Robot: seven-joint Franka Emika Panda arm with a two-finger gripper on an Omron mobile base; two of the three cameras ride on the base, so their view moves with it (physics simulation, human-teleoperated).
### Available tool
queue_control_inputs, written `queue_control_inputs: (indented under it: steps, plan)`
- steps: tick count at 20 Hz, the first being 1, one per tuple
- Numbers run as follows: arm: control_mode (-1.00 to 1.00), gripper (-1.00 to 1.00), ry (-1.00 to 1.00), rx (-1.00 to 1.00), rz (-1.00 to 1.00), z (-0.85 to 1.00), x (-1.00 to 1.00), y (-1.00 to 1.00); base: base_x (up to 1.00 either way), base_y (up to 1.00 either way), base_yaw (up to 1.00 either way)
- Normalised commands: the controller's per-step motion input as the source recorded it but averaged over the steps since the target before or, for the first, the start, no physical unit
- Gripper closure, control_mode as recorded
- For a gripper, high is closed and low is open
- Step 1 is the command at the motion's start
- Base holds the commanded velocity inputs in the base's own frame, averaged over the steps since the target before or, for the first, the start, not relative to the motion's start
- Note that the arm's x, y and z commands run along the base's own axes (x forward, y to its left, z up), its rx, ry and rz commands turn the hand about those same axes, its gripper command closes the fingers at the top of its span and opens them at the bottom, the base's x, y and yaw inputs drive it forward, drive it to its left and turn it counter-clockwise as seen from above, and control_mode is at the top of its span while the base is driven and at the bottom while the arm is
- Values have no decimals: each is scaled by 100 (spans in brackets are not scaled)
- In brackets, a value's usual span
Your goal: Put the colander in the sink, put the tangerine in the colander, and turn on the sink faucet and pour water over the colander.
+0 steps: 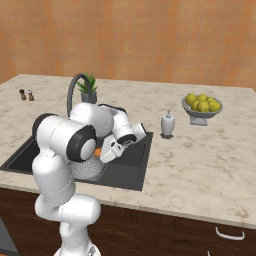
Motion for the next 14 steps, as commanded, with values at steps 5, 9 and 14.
queue_control_inputs:
  steps: [5, 9, 14]
  plan:
    - [-100, 100, 11, 6, 0, -68, 34, 0, 0, 0, 0]
    - [-100, 100, -2, 8, 2, -53, 42, 12, 0, 0, 0]
    - [-100, 100, -3, 5, 7, -56, 58, 28, 0, 0, 0]
